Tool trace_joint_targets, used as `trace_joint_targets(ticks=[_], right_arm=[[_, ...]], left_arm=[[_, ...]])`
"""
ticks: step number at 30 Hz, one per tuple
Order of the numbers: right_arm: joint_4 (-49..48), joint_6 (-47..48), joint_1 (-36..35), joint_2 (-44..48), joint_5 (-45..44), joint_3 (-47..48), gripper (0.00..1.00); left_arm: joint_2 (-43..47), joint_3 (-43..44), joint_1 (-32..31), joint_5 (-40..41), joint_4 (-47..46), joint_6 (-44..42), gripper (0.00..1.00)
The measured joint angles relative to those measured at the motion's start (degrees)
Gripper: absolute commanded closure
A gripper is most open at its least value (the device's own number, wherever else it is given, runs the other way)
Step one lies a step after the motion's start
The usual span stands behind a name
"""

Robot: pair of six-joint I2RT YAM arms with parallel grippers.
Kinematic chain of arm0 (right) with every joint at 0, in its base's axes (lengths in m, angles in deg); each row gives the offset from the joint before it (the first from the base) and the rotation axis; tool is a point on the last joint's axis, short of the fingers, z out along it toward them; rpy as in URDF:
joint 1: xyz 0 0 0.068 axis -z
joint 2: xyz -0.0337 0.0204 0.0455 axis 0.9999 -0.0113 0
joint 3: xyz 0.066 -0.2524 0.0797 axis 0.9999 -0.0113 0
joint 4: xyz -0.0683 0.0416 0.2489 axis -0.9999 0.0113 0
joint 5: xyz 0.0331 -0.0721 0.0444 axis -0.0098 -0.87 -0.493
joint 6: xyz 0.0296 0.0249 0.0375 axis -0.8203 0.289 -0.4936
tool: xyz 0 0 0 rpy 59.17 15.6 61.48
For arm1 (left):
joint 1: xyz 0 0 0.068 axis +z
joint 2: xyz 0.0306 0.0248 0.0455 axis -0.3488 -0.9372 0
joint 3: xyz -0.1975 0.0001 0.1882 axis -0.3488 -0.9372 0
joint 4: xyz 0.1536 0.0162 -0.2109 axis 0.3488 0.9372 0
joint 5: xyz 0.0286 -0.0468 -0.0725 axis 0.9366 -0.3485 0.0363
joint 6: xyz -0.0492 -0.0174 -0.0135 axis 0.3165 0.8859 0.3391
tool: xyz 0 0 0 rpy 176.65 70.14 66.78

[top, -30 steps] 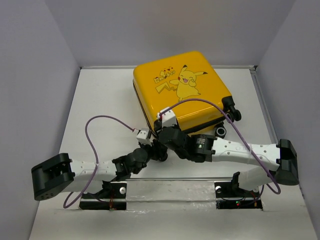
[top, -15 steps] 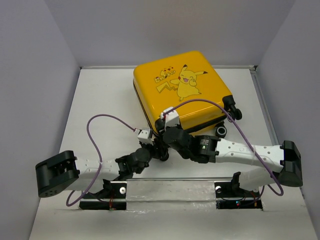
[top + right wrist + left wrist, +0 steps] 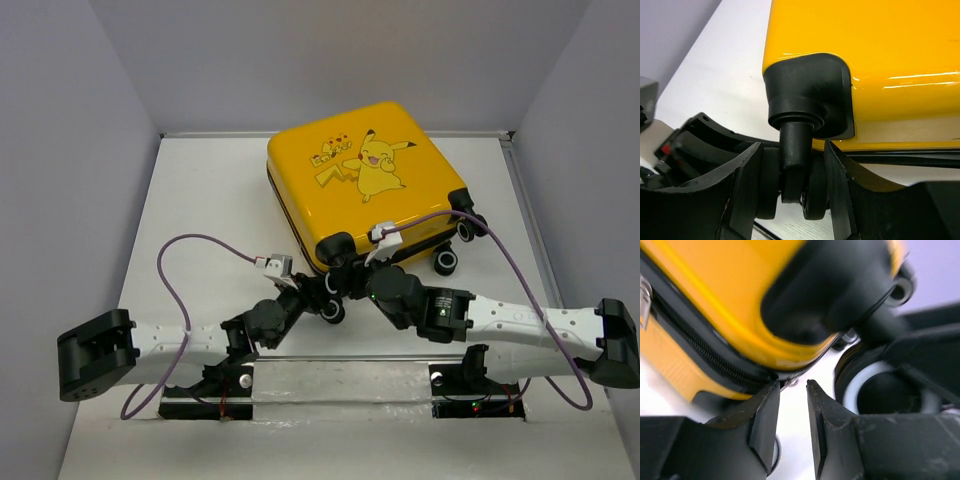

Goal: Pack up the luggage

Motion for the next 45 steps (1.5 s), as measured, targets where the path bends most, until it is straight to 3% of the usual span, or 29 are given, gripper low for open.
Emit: trace_joint_targets(ticks=[4, 7, 13, 17, 23, 28, 35, 45], right_arm=[[-1.7, -1.95, -0.04, 1.81, -0.02, -1.53, 0.93], [-1.55, -2.71, -0.07, 2.14, 0.35, -1.79, 0.93], [-1.51, -2.43, -0.11, 2.14, 1.22, -2.49, 0.93], [-1.49, -0.92, -0.26, 2.19, 1.27, -2.47, 0.93], [1.46, 2.21, -0.42, 2.08, 1.64, -0.83, 0.93], [4.61, 3.15, -0.42, 0.87, 1.4, 1.57, 0.93], [5.29, 4.24, -0.42, -2.21, 0.7, 3.08, 0.93], [4.04, 5.35, -0.81, -5.09, -1.66, 4.37, 0.93]], left_arm=[[5.9, -0.52, 0.22, -0.55, 1.03, 0.22, 0.52], [7.96, -1.2, 0.33, -1.2, 2.89, 1.09, 0.64], [8.28, -2.19, 0.13, -3.45, 2.99, 3.78, 0.64], [5.79, -2.19, 0.11, -4.07, 1.92, 3.74, 0.49], [0.98, -1.64, -0.72, -3.21, 0.57, 2.97, 0.48], [-3.72, -0.81, -1.36, -2.49, -0.81, 2.54, 0.41], [-9.2, 0.26, -1.75, -1.62, -1.64, 1.75, 0.42], [-10.01, 0.68, -3.28, 1.31, -2.75, 0.24, 0.47]])
